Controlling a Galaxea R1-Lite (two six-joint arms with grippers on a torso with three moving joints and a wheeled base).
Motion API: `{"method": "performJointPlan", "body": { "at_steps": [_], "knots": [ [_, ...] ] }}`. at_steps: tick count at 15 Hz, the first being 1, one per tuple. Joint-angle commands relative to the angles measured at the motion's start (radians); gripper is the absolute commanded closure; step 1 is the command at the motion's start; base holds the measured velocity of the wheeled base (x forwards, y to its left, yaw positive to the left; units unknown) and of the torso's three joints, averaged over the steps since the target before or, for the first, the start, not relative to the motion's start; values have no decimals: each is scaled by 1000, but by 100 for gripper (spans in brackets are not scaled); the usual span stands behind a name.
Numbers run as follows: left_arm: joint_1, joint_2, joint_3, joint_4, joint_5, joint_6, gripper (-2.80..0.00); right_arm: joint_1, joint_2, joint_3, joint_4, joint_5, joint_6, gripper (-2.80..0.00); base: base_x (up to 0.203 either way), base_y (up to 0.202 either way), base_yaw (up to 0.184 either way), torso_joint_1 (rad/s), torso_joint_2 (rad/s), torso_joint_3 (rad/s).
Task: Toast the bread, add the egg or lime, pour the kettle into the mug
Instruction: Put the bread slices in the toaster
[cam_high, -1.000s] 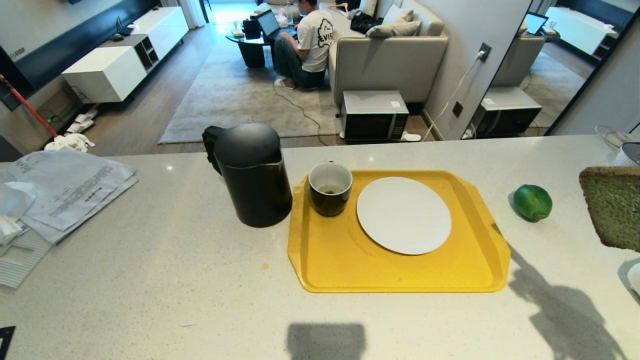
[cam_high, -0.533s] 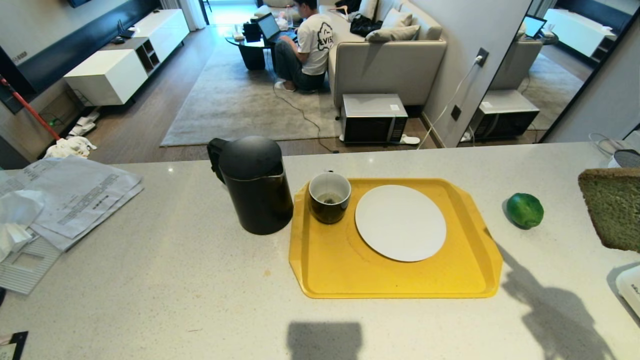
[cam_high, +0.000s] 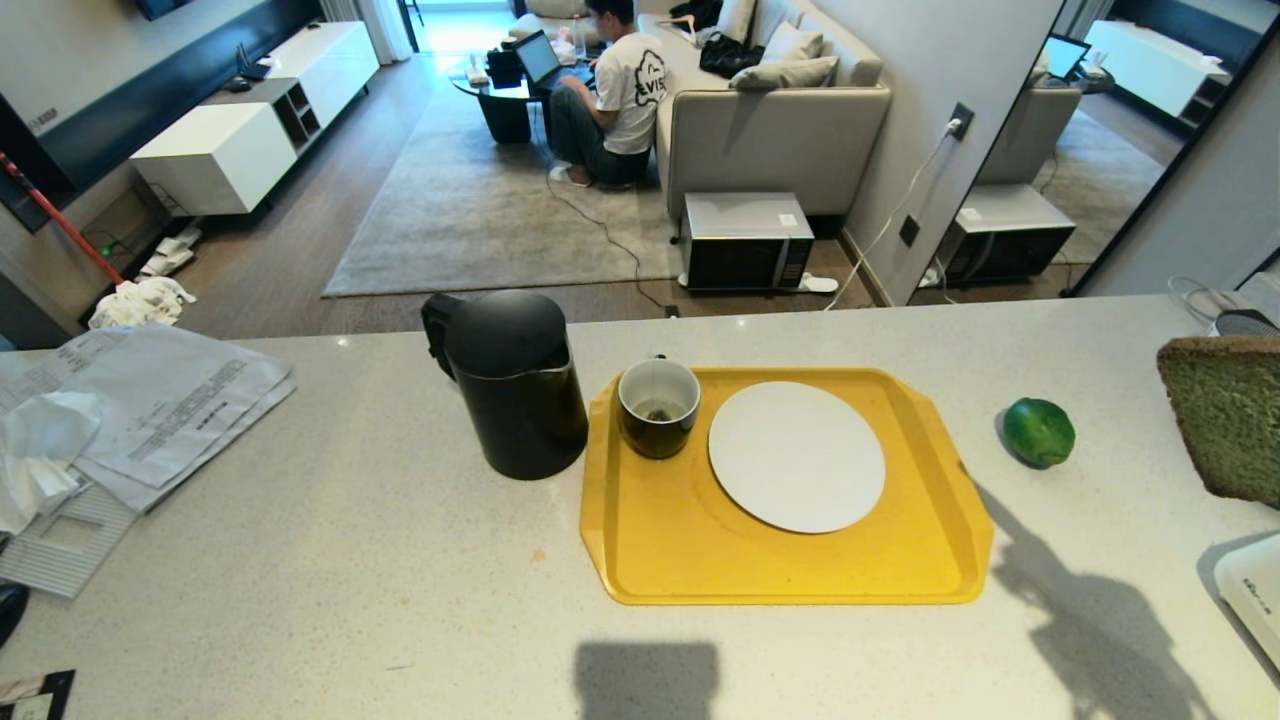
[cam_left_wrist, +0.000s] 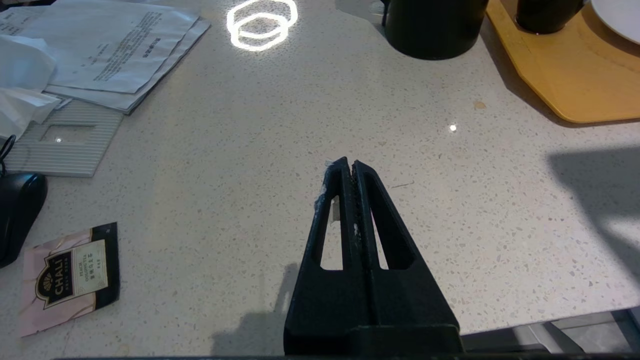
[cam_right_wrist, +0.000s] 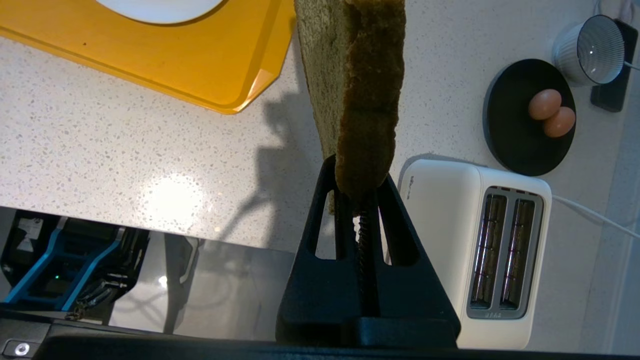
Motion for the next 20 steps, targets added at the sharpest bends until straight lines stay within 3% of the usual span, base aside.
{"method": "performJointPlan", "body": {
  "at_steps": [1, 20],
  "knots": [
    [0, -1, 0, 0, 0, 1, 0, 0, 5, -2, 4, -1, -3, 0, 0, 0, 0, 101, -185, -85],
    [0, -1, 0, 0, 0, 1, 0, -1, 2, 5, 4, -2, 3, 0, 0, 0, 0, 61, -114, -54]
  ]
}}
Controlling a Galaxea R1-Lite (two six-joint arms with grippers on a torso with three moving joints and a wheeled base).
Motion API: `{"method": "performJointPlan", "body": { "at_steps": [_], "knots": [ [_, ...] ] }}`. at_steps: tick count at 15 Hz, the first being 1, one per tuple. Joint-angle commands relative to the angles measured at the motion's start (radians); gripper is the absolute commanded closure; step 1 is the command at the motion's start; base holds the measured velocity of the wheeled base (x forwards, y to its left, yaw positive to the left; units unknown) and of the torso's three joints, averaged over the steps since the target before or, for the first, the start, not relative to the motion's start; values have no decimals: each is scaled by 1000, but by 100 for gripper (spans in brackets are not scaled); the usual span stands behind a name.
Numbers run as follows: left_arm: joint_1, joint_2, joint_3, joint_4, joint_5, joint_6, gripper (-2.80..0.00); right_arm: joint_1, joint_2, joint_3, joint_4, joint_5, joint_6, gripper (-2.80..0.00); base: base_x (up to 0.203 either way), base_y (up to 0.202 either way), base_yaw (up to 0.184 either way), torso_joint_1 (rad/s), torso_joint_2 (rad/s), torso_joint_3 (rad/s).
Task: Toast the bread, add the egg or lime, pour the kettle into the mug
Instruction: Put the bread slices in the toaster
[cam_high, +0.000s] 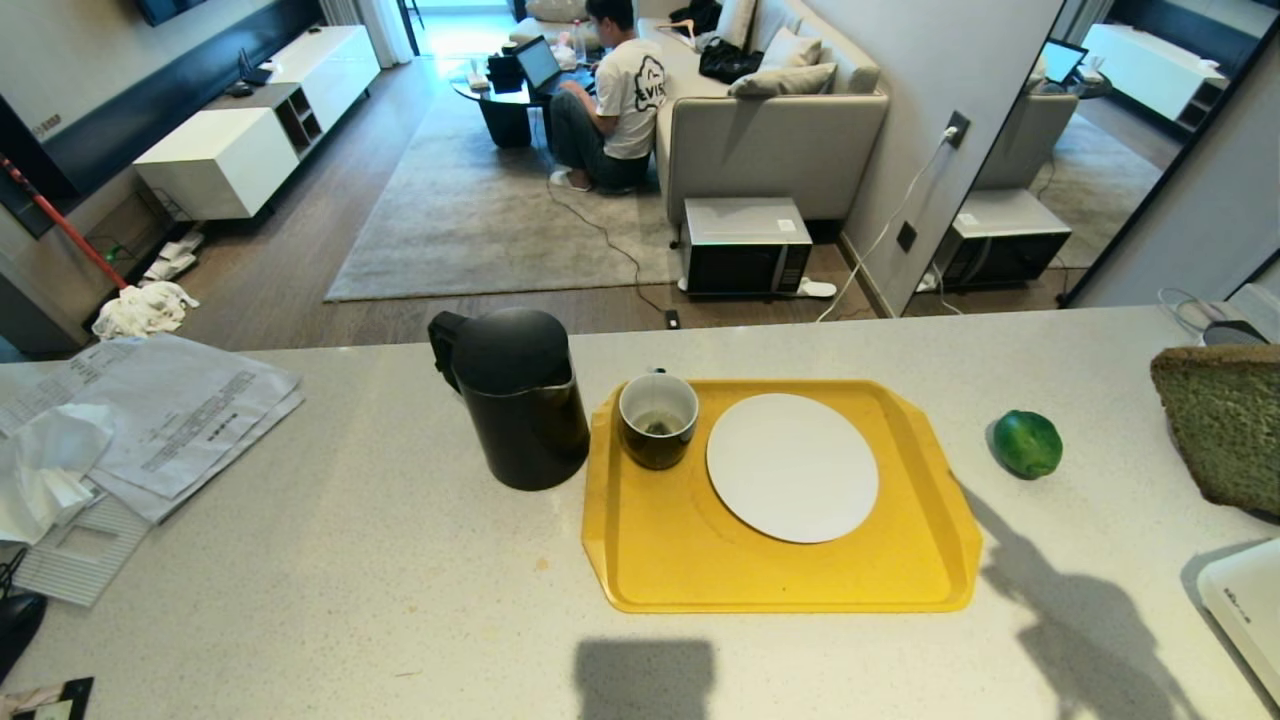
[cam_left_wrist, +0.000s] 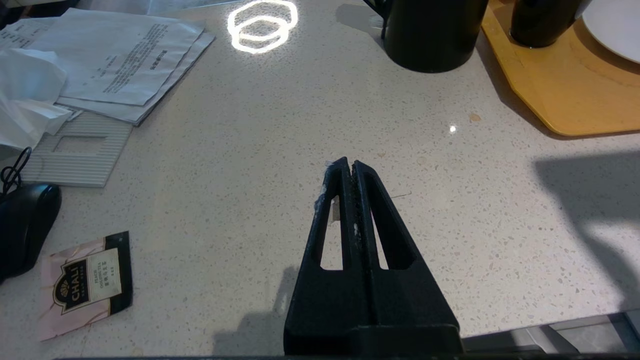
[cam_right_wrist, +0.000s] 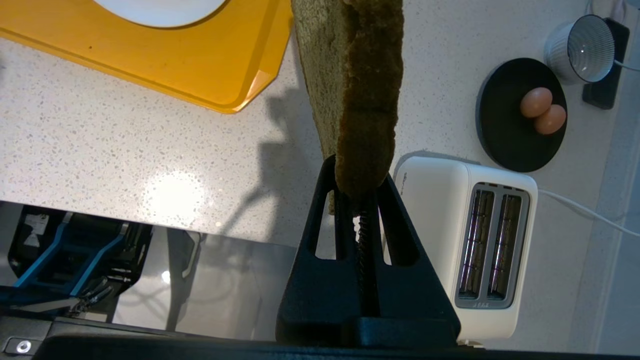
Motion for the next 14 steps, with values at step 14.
{"method": "performJointPlan", "body": {
  "at_steps": [14],
  "knots": [
    [0, -1, 0, 0, -1, 1, 0, 0, -9, -3, 4, 1, -2, 0, -1, 5, -110, 2, 1, 1]
  ]
}}
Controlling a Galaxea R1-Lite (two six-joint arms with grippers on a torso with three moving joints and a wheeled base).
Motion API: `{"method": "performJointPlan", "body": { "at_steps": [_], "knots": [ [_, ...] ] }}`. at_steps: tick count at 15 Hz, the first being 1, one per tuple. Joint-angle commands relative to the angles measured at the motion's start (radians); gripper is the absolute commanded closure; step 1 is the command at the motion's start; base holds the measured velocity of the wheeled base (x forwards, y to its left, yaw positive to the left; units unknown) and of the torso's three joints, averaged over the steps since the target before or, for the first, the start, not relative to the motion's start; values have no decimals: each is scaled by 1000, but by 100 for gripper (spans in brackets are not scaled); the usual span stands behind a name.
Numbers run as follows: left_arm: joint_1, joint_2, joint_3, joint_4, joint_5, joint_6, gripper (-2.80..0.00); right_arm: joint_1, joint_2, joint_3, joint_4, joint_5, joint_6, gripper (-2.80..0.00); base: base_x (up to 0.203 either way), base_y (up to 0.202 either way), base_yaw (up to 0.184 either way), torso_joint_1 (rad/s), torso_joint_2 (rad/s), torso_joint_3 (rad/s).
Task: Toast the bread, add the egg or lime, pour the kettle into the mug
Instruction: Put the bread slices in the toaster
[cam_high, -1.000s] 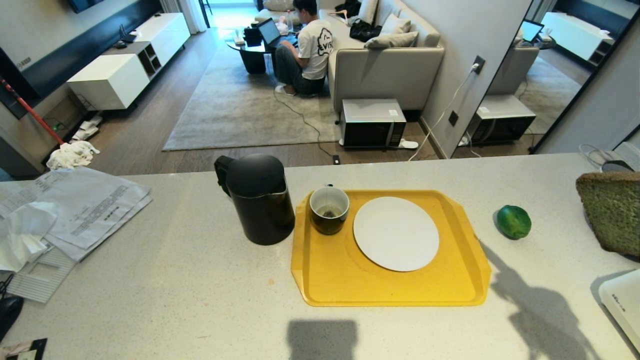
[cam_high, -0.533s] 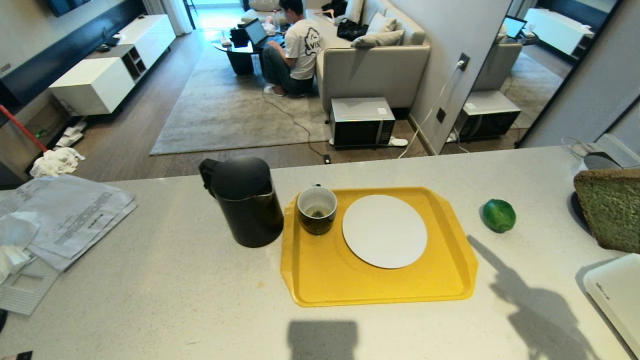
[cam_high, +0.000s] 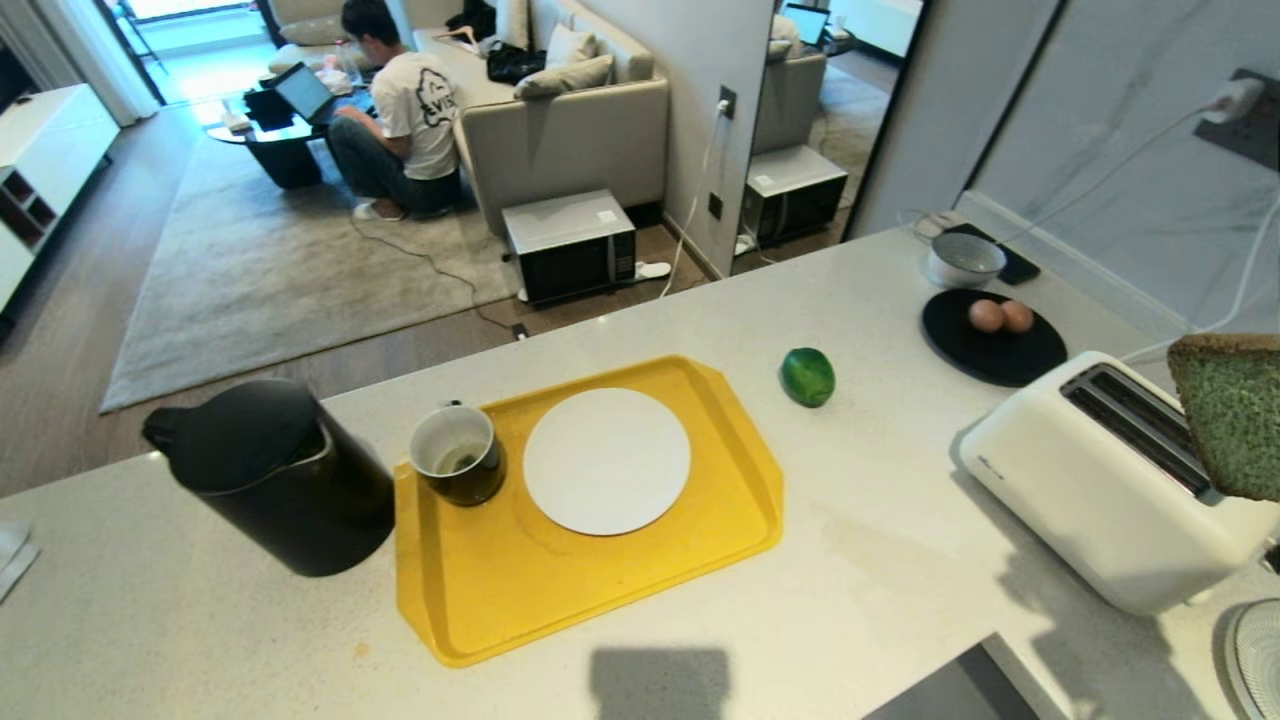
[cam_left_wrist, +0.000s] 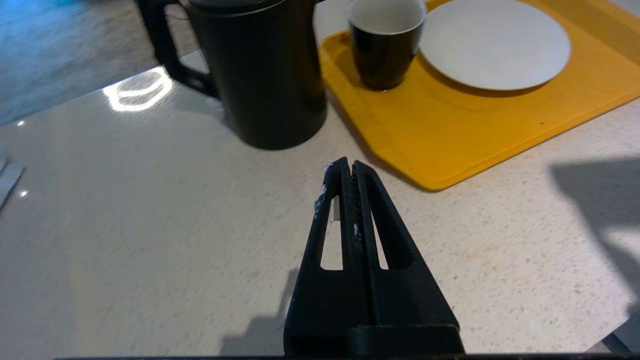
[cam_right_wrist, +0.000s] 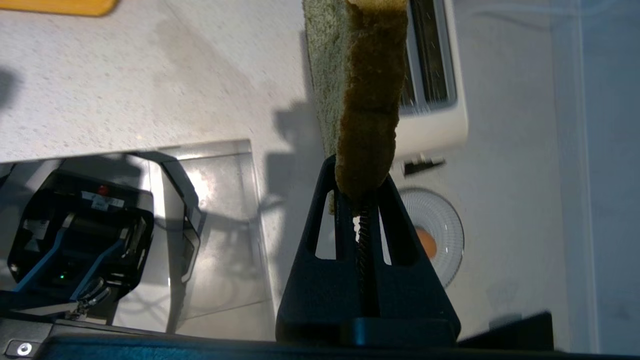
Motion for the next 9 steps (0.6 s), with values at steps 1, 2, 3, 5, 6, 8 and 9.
{"method": "performJointPlan", "body": {
  "at_steps": [1, 2, 3, 5, 6, 8, 9],
  "knots": [
    [1, -1, 0, 0, -1, 1, 0, 1, 2, 1, 4, -1, -2, 0, -2, 12, -170, 2, 0, 2],
    [1, -1, 0, 0, 0, 1, 0, 1, 2, 3, 4, -1, -2, 0, 2, 8, -168, 2, -6, -2],
    [1, -1, 0, 0, 0, 1, 0, 1, 2, 3, 4, -1, -2, 0, 4, 9, -170, -2, 2, 10],
    [1, -1, 0, 0, 0, 1, 0, 1, 3, 3, 4, 1, -2, 0, 1, 8, -170, 3, 2, 0],
    [1, -1, 0, 0, 0, 1, 0, 1, 3, 3, 4, 1, -2, 0, 3, 9, -155, 2, 2, 2],
    [1, -1, 0, 0, -1, 1, 0, 1, 1, 10, 4, 1, -2, 0, 0, 3, -108, 3, 5, 2],
    [1, -1, 0, 0, -1, 1, 0, 1, 0, 12, 4, 0, -2, 0, 0, 0, 0, 0, 0, 0]
  ]
}}
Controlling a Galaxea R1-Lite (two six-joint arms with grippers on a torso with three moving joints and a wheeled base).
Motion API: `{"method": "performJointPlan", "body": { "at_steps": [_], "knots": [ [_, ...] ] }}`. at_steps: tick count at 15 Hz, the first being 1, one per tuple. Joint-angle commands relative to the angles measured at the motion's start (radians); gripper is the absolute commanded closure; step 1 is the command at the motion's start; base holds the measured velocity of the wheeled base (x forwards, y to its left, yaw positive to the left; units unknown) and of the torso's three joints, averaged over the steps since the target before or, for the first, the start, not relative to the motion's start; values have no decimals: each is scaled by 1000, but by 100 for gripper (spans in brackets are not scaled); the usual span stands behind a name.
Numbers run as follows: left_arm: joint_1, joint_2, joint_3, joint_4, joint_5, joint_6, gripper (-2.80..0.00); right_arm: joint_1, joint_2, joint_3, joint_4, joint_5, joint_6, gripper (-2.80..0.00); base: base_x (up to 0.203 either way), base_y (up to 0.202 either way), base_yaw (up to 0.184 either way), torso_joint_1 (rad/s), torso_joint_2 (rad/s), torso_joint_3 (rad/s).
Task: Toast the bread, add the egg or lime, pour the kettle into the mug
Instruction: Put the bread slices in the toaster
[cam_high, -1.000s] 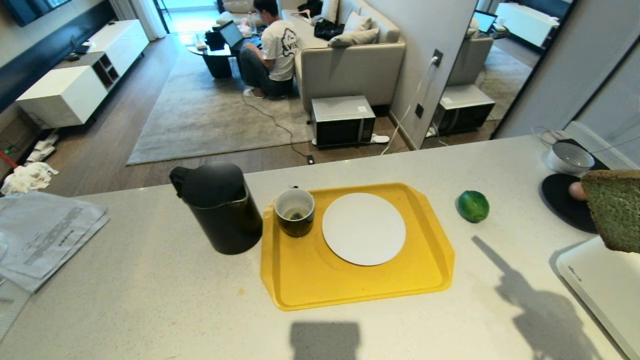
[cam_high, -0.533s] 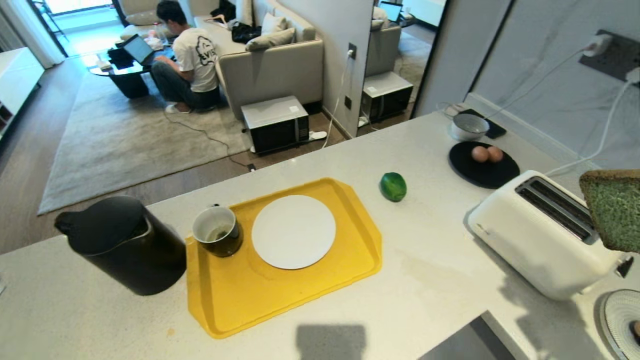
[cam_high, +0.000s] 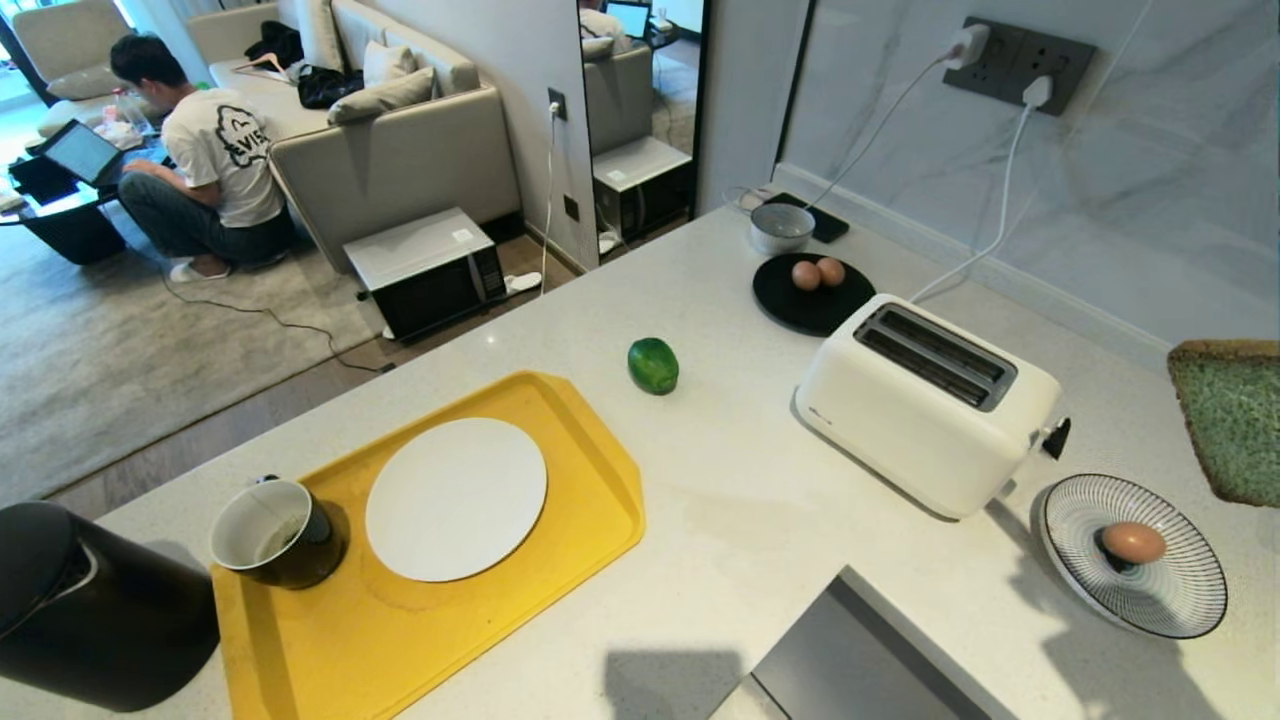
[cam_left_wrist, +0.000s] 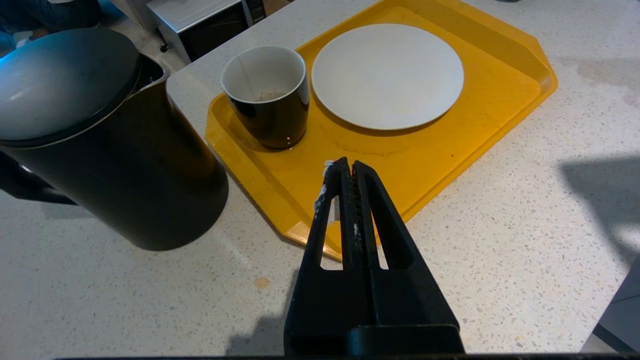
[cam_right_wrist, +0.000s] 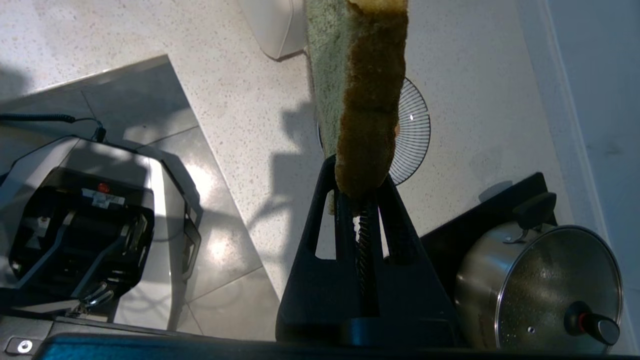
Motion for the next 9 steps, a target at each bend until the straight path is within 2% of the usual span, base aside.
{"method": "performJointPlan", "body": {
  "at_steps": [1, 9],
  "knots": [
    [0, -1, 0, 0, 1, 1, 0, 1, -1, 4, 5, -1, -2, 0, 0, 0, 0, 0, 0, 0],
    [0, -1, 0, 0, 0, 1, 0, -1, -9, 4, 5, -3, -2, 0, 0, 0, 0, 0, 0, 0]
  ]
}}
